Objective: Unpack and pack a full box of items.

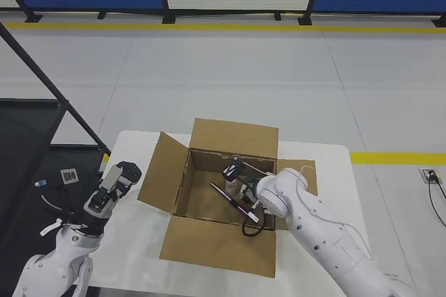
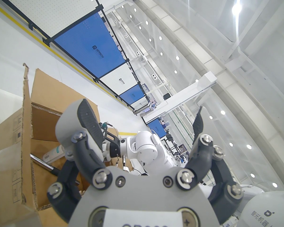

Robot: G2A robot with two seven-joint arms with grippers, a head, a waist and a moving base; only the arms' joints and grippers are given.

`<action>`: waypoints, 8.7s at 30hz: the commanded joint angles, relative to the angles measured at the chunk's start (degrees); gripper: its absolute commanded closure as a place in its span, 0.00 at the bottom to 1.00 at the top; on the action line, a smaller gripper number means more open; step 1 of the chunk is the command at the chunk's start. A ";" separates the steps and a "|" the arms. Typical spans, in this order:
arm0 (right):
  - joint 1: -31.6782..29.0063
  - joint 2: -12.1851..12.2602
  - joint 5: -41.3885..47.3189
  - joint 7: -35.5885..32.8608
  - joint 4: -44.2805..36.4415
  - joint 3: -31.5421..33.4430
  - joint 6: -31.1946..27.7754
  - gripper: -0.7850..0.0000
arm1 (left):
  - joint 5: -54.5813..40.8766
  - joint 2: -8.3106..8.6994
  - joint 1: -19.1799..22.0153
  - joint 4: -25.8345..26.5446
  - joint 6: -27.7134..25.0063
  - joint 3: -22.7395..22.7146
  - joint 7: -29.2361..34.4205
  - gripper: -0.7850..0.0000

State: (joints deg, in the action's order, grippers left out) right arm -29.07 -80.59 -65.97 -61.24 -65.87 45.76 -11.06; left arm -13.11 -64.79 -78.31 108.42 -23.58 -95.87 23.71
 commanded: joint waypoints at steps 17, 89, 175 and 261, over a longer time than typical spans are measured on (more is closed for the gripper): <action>3.22 -2.27 1.71 0.83 8.41 -1.22 0.66 0.60 | 0.00 0.00 0.00 0.00 0.00 0.00 0.00 0.00; -33.16 11.72 51.31 0.08 -23.37 57.77 -11.15 0.00 | 9.54 0.21 7.79 -6.79 10.82 11.74 10.13 0.00; -13.67 12.07 42.90 15.69 -17.38 14.98 -12.70 0.00 | 7.58 -0.72 16.56 -16.60 11.56 18.38 14.14 0.00; -6.84 10.29 69.18 15.60 3.46 25.11 -22.05 0.00 | 3.00 4.71 7.84 -11.42 6.16 12.79 15.17 0.00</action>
State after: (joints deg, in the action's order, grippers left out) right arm -35.25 -70.42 3.32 -45.08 -60.77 70.81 -34.01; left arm -11.09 -60.02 -70.69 97.03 -17.40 -83.60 39.70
